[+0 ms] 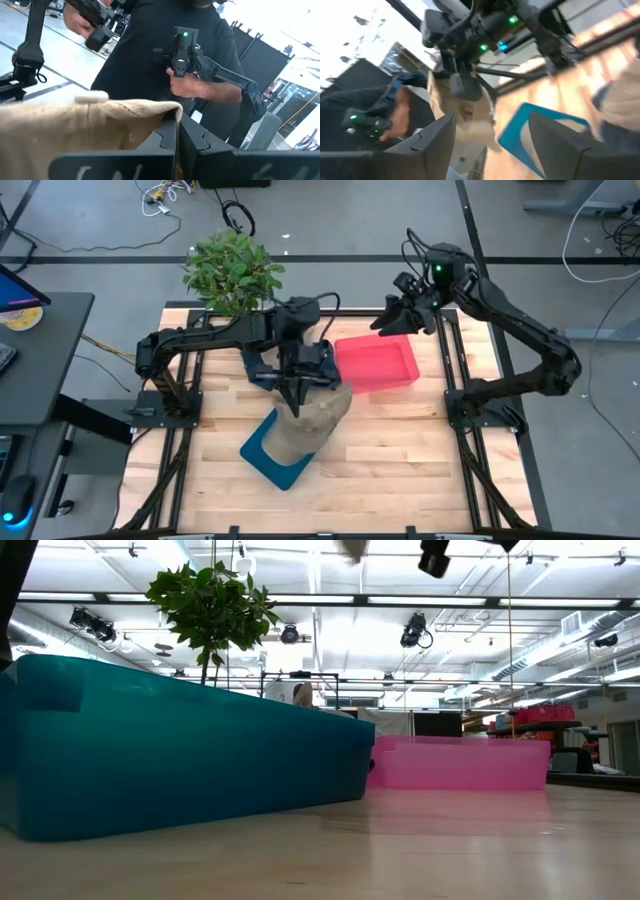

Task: Pick & Place hat
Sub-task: Put the left brown cap into the blue bin

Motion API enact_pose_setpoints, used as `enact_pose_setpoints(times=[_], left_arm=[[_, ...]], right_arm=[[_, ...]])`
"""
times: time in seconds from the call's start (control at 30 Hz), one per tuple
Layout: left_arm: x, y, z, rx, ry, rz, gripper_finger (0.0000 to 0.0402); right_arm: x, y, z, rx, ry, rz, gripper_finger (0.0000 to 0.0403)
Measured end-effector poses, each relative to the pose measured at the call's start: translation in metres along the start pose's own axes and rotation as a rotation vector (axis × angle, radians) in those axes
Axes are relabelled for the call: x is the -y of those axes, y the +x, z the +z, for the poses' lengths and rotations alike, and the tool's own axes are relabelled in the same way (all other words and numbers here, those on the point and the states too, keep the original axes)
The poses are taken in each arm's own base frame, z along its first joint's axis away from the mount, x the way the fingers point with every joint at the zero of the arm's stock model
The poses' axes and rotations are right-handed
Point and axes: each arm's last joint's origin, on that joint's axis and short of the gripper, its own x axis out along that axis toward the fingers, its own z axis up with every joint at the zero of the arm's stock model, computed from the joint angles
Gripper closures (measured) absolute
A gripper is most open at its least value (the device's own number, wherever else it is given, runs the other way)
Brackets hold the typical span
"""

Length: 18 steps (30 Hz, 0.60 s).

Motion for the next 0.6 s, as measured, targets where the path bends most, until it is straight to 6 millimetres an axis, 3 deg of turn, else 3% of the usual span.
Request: enact_pose_setpoints(times=[0.2,0.37,0.6], left_arm=[[0.005,0.000,-0.036,-0.030,-0.053,0.076,0.0401],[0.028,-0.003,-0.063,-0.339,-0.043,0.335,0.0401],[0.043,0.006,-0.068,-0.542,-0.013,0.396,0.0401]], right_arm=[[0.001,-0.004,-0.005,-0.003,0.009,-0.078,0.0164],[0.003,-0.003,-0.005,0.010,0.006,-0.123,0.0173],[0.006,-0.004,-0.004,0.050,0.011,-0.226,0.0181]])
